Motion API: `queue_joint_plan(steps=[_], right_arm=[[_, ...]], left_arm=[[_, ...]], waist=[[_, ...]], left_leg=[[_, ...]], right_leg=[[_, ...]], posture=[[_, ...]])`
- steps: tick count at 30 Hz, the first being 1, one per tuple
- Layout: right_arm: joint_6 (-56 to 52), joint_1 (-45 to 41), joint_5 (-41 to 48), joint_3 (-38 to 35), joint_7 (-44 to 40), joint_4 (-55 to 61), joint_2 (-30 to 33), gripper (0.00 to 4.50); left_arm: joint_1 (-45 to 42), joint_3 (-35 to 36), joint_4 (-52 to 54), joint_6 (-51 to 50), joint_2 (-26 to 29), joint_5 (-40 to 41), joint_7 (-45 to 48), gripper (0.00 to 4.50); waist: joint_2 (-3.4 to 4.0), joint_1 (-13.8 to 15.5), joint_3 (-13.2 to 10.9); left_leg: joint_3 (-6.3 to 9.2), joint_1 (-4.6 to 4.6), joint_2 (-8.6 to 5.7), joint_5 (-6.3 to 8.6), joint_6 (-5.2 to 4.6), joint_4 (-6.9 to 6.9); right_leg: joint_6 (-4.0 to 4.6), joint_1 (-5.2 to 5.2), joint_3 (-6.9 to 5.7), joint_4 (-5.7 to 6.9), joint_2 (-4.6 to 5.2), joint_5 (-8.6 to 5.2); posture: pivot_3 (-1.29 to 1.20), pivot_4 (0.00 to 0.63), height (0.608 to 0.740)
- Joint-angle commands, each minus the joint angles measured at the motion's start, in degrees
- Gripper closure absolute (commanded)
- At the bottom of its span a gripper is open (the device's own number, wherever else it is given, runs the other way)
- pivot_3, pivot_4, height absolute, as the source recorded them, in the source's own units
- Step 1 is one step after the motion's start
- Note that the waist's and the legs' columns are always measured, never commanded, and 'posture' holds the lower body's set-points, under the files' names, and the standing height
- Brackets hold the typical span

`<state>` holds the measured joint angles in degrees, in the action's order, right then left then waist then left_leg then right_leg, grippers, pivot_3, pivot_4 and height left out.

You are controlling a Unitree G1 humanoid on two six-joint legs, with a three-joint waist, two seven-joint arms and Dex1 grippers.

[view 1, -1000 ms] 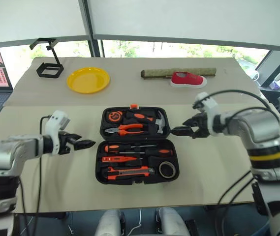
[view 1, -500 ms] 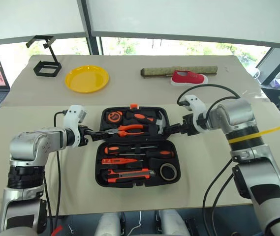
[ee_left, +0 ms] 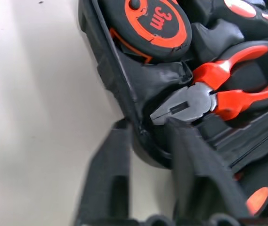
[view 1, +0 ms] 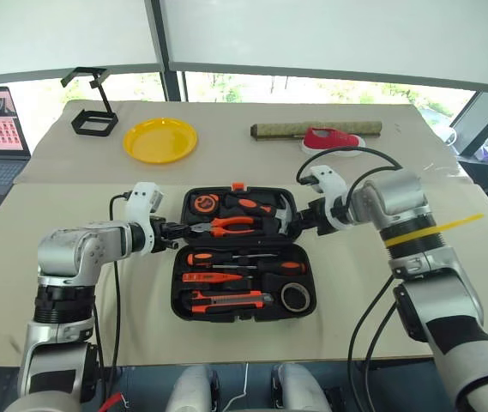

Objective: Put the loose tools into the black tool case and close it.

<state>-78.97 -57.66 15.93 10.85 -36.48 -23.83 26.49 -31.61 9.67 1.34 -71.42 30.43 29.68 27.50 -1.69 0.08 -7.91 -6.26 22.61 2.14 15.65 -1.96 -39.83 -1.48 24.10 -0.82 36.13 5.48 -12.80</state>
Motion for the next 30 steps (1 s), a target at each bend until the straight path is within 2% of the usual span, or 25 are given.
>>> queue_joint_plan(steps=[1, 7, 9, 12, 14, 17, 20, 23, 24, 26, 30], right_arm=[[1.24, 2.16, -0.26, -3.12, 2.33, 1.12, -0.09, 4.5], [11.86, 7.58, 5.28, -12.02, -1.03, 12.95, -1.66, 4.5], [18.24, 11.8, 6.04, -11.53, -4.5, 19.7, -0.33, 4.5], [38.06, 21.18, 0.99, -8.3, -8.21, 28.55, 3.37, 4.5], [52.2, 25.72, -4.12, -6.68, -8.27, 29.26, 5.33, 4.5], [76.57, 32.89, -12.12, -3.8, -9.73, 27.17, 9.81, 4.5], [88.39, 37.65, -15.82, -4.29, -6.71, 25.15, 10.97, 4.5], [100.66, 40.76, -22.83, -4.4, -1.68, 22.13, 12.74, 4.5], [103.73, 42.02, -24.84, -4.72, 0.1, 21.26, 13.42, 4.5], [105.64, 45.35, -25.34, -5.69, 0.95, 20.17, 14.43, 3.69], [107.02, 49.28, -25.5, -7.72, 2.72, 19.85, 15.88, 2.43]], left_arm=[[2.99, 1.79, -1.07, 2.84, -1.34, -0.59, -1.19, 4.43], [9.17, 4.66, 3.49, 23.58, -2.78, 0.24, 8.04, 4.43], [11.11, 3.98, 2.75, 35.78, -2.19, -3.08, 11.37, 4.43], [13.4, 3.82, 0.78, 52.85, -1.69, -7.68, 14.95, 4.43], [14.62, 2.94, -0.35, 60.86, -1.11, -10.17, 16.92, 4.43], [19.14, -0.66, -1.58, 76.52, 1.44, -17.4, 20.43, 4.43], [23.97, -2.47, -4.09, 88.86, 3.03, -24.18, 18.45, 4.43], [27.36, -2.68, -5.49, 96.73, 3.53, -27.95, 15.73, 4.43], [28.78, -2.7, -6.06, 98.71, 3.82, -28.56, 15.32, 4.11], [31.64, -2.83, -7.17, 101.78, 4.84, -29.15, 15.46, 3.54], [34.48, -0.7, -9.92, 105.87, 7.54, -29.83, 14.05, 2.02]], waist=[[0.01, 0.01, 0.02], [0.01, -0.46, -0.01], [0.02, -0.69, -0.05], [0.02, -0.65, -0.06], [0.02, -0.63, -0.07], [0.02, -0.77, -0.07], [0.02, -0.82, -0.07], [0.02, -0.79, -0.07], [0.02, -0.78, -0.07], [0.04, -0.8, -0.07], [0.07, -0.51, -0.11]], left_leg=[[0.01, -0.01, -0.01, -0.01, 0.0, 0.0], [0.01, 0.04, 0.03, -0.08, 0.1, 0.04], [0.02, 0.27, 0.05, -0.12, 0.11, 0.05], [0.0, 0.78, 0.04, -0.18, 0.19, 0.06], [-0.04, 1.01, 0.02, -0.35, 0.48, 0.05], [-0.13, 1.15, 0.0, -0.32, 0.42, 0.05], [-0.22, 1.13, -0.01, -0.19, 0.2, 0.05], [-0.32, 1.03, -0.03, -0.12, 0.08, 0.03], [-0.35, 0.92, 0.0, -0.08, 0.02, 0.03], [-0.39, 0.74, 0.01, 0.15, -0.36, 0.06], [-0.4, 0.35, 0.21, 0.26, -0.51, 0.05]], right_leg=[[0.0, -0.01, 0.0, 0.01, 0.01, 0.0], [0.09, 0.1, 0.04, 0.02, 0.0, 0.06], [0.11, 0.34, 0.03, 0.02, -0.02, 0.09], [0.11, 0.85, 0.01, -0.01, -0.04, 0.11], [0.08, 1.06, 0.02, -0.02, -0.05, 0.13], [-0.04, 1.1, 0.03, -0.15, -0.04, 0.19], [-0.2, 0.99, 0.08, -0.3, 0.0, 0.25], [-0.29, 0.9, 0.12, -0.42, 0.11, 0.29], [-0.32, 0.86, 0.13, -0.51, 0.19, 0.27], [-0.34, 0.66, 0.11, -0.72, 0.21, 0.24], [-0.35, 0.15, -0.05, -0.92, 0.19, 0.25]], posture=[[0.0, 0.15, 0.74], [0.0, 0.15, 0.74], [0.0, 0.15, 0.74], [0.0, 0.15, 0.74], [0.0, 0.15, 0.74], [0.0, 0.15, 0.74], [0.0, 0.15, 0.74], [0.0, 0.15, 0.74], [0.0, 0.15, 0.74], [0.0, 0.15, 0.74], [0.0, 0.15, 0.74]])
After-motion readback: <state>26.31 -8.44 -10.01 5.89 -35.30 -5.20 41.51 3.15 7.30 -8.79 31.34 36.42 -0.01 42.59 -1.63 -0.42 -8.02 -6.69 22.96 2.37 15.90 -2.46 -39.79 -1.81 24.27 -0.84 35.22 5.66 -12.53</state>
